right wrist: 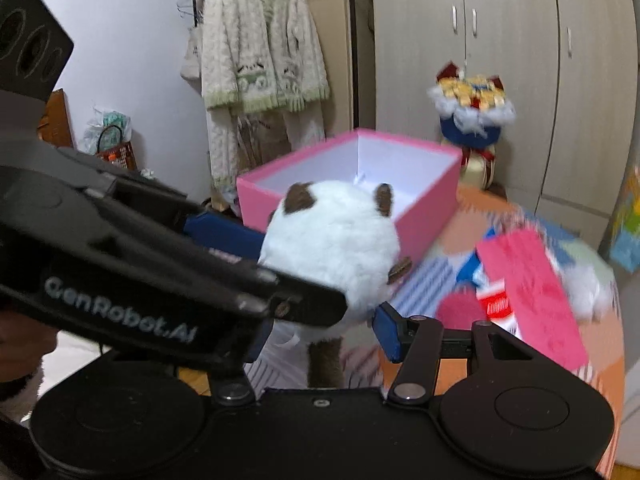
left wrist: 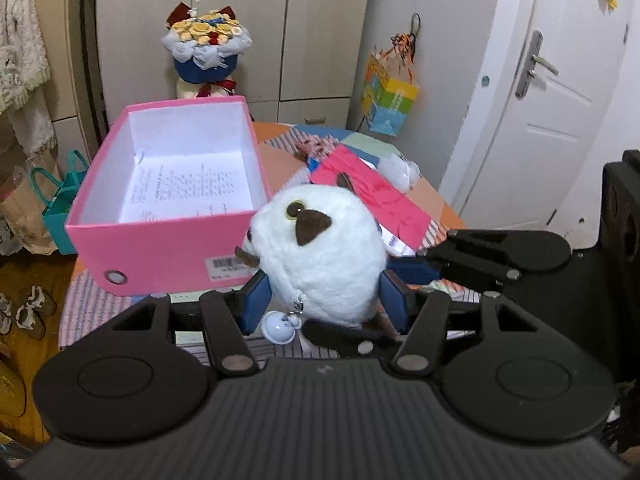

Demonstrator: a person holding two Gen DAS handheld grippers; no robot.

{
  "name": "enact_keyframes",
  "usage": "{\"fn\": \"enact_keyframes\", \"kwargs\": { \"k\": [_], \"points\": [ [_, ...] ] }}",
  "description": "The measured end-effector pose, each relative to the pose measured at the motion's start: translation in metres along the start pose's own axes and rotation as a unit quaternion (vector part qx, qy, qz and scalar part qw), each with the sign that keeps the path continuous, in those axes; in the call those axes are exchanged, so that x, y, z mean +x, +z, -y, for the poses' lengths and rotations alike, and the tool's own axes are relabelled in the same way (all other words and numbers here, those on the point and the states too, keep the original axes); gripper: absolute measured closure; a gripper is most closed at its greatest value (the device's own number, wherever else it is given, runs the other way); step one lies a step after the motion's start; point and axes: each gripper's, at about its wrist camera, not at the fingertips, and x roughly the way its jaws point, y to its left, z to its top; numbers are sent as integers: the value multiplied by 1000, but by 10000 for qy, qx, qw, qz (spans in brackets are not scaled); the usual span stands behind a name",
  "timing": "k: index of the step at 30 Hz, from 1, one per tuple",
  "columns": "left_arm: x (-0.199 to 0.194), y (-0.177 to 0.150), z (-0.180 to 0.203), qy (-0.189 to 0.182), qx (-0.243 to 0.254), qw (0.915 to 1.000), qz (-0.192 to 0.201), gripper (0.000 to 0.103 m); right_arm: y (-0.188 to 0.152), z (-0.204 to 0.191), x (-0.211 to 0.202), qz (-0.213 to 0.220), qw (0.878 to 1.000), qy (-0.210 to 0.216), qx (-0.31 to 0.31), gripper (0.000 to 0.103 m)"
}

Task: Organize soft objects
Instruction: 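Carry the plush cat with the left gripper into the pink box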

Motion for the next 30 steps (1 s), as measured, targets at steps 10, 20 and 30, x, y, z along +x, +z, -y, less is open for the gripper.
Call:
{"fn": "enact_keyframes", "kwargs": {
  "k": [10,20,30],
  "points": [
    [5,54,-42,129,-81,9994,310,45,61,11,35,347,9992,-39,-195,43],
    [64,115,-87,68,-139,9998,159,45,108,46,97,314,9993,-126,-183,44],
    [159,167,-144,49,-924,9944,-506,45,142,111,187,-321,9965,269,724,43]
  ]
}}
